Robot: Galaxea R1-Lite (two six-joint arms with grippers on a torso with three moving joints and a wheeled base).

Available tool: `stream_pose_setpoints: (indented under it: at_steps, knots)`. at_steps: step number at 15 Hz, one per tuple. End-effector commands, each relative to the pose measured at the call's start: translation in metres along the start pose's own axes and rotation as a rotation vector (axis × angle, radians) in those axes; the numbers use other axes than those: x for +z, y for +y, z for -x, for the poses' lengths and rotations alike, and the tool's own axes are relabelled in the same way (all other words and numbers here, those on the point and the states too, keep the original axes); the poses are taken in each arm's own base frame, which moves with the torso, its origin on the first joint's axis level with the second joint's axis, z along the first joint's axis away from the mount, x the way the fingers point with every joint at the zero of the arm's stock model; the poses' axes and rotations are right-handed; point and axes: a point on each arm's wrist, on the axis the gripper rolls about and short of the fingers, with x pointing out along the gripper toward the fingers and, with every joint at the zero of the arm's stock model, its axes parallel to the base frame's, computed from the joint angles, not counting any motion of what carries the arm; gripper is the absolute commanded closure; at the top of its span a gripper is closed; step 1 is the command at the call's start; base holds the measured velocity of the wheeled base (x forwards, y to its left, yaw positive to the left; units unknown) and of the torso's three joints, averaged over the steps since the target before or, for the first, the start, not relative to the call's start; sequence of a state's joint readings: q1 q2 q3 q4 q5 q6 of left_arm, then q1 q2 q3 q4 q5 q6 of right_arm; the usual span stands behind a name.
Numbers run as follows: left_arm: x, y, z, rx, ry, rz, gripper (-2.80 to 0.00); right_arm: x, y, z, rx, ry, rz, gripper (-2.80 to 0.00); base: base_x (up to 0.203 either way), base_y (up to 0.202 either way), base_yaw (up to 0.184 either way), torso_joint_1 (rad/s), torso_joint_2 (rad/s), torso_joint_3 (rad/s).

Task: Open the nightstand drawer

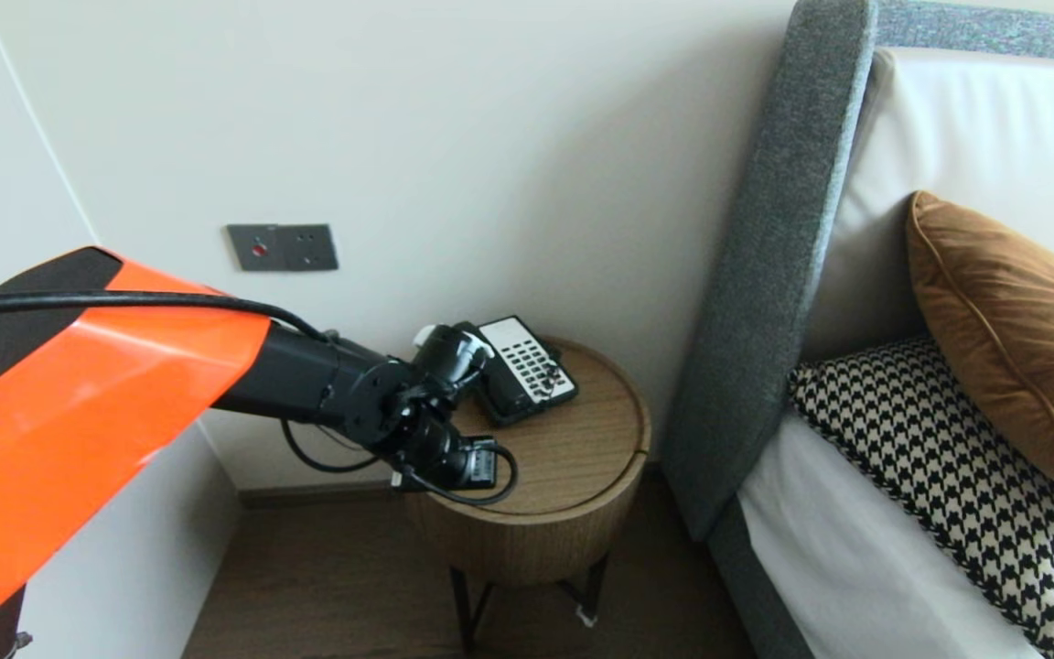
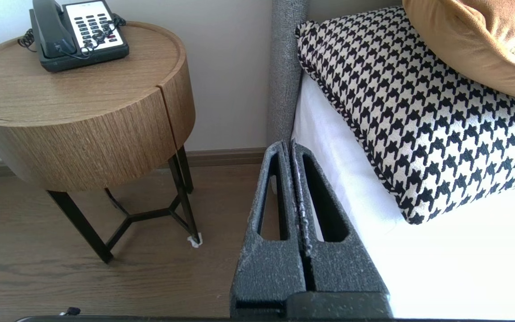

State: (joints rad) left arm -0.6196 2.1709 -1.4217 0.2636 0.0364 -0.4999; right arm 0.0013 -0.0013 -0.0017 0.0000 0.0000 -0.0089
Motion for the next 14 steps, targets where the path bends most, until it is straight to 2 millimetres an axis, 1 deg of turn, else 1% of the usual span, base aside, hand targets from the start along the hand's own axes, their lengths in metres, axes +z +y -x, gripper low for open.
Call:
stream_pose_setpoints:
  at_steps: [1,3,5,7,8,12,14]
  knots:
    - [0.000,-0.001,-0.023,0.020,0.022,0.005,0.00,0.000,0.000,0.000,0.000,-0.005,0.000,0.00,0.000,0.000,0.000,0.000,0.00,0.000]
    - [-0.001,-0.001,-0.032,0.028,0.034,0.002,0.00,0.000,0.000,0.000,0.000,-0.005,0.000,0.00,0.000,0.000,0.000,0.000,0.00,0.000]
    - [-0.005,0.000,-0.046,0.040,0.056,-0.002,0.00,0.000,0.000,0.000,0.000,-0.005,0.000,0.00,0.000,0.000,0.000,0.000,0.00,0.000]
    - [-0.001,-0.001,-0.051,0.038,0.051,-0.003,0.00,0.000,0.000,0.000,0.000,-0.005,0.000,0.00,0.000,0.000,0.000,0.000,0.00,0.000]
    - [-0.002,0.000,-0.056,0.044,0.059,-0.004,0.00,0.000,0.000,0.000,0.000,-0.006,0.000,0.00,0.000,0.000,0.000,0.000,0.00,0.000]
    - [-0.004,0.000,-0.058,0.047,0.069,-0.002,0.00,0.000,0.000,0.000,0.000,-0.005,0.000,0.00,0.000,0.000,0.000,0.000,0.00,0.000]
    - [-0.005,0.000,-0.054,0.045,0.071,-0.003,0.00,0.000,0.000,0.000,0.000,-0.005,0.000,0.00,0.000,0.000,0.000,0.000,0.00,0.000]
